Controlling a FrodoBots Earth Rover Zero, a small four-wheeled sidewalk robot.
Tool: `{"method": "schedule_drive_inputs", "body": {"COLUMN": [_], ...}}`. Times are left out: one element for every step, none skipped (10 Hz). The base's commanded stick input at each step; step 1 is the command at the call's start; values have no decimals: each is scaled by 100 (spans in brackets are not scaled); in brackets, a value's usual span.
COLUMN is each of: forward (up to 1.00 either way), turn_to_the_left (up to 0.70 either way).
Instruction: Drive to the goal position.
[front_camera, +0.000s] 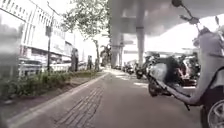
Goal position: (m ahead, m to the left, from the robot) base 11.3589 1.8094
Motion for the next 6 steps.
{"method": "schedule_drive_inputs", "body": {"forward": [70, 70, 70, 70, 70, 70], "turn_to_the_left": [0, 0, 0, 0, 0, 0]}}
